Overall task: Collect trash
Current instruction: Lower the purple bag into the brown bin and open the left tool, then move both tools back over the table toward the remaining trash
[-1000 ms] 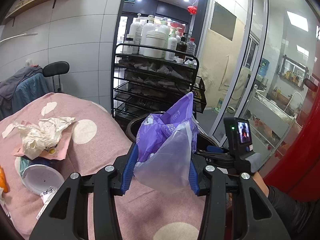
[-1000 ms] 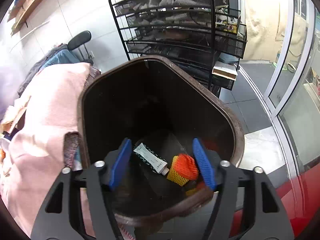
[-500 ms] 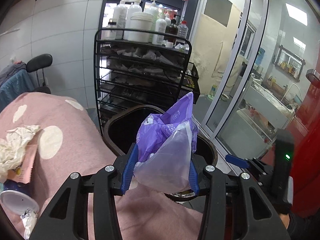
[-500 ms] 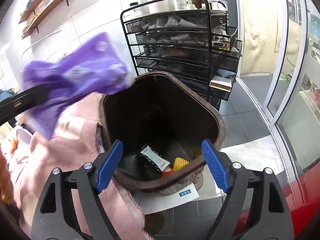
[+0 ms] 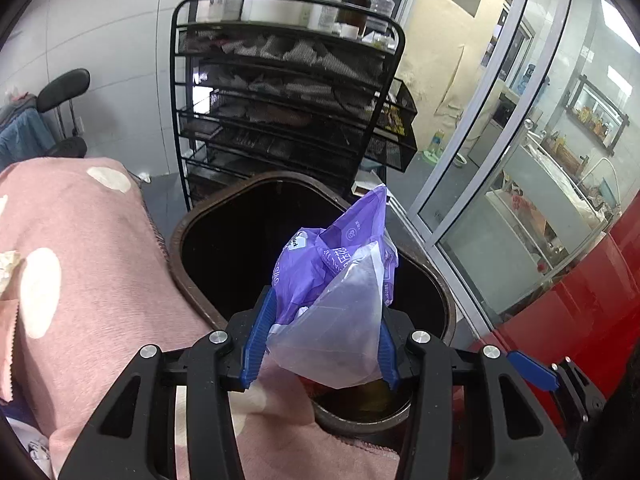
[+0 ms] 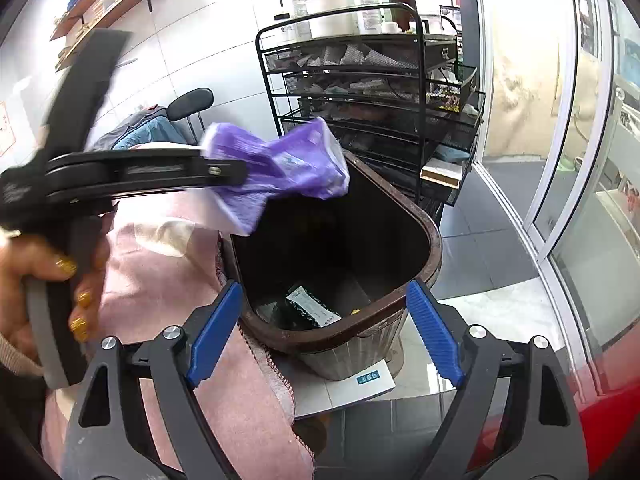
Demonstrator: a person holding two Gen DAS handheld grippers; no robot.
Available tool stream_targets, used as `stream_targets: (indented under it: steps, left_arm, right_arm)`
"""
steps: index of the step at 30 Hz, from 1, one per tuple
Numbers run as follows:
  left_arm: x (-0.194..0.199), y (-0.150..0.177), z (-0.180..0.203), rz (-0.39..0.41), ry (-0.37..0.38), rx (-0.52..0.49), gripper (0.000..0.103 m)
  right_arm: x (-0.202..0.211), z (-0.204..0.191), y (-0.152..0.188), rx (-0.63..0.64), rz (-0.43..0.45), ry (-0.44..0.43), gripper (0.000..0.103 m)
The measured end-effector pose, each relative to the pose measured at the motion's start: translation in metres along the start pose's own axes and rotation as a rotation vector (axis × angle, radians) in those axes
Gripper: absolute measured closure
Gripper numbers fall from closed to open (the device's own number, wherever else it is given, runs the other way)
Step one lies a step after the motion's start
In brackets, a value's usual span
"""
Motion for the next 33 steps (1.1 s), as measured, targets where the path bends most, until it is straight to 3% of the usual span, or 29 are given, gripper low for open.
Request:
stream_targets:
  steps: [4, 6, 8, 10, 22, 33]
  left_arm:
    - [-0.014, -0.003, 0.002, -0.04, 0.01, 0.007, 0.054]
    - [-0.019, -0.003, 0.002, -0.055, -0.006, 0.011, 0.045]
    - [-0.022, -0.003, 0.001, -0.057, 0.003, 0.025, 0.027]
    - [-0.021, -0.003, -0.002, -0.048, 0.007, 0.041, 0.016]
    - [0.001, 0.003, -0.002, 0.006, -0.023, 0.018, 0.011]
    - [0.087, 0.041, -0.025, 0.188, -0.123, 0.064, 0.007]
  right_arm:
    - [0.002, -0.002, 0.002, 0.003, 0.0, -0.007, 0.018]
    - [0.003, -0.003, 0.003, 0.003, -0.004, -0.011, 0.018]
    - [0.003, -0.004, 0.004, 0.006, -0.007, -0.016, 0.017]
    - [0.003, -0.005, 0.005, 0.008, -0.008, -0.02, 0.016]
    - [0.004, -0.011, 0.009, 0.017, -0.01, -0.027, 0.015]
    - [0.004, -0.024, 0.003, 0.043, 0.004, -0.049, 0.014]
Point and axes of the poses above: each gripper's, at about its wrist camera, not at the fingertips, and x roughly against the way its jaws point, z to its right, y to its underside, the point moved 2 cm from there along -x, roughly the way its jaws point, and after that the axes turned 1 degree about -x, right-handed, at the moved point
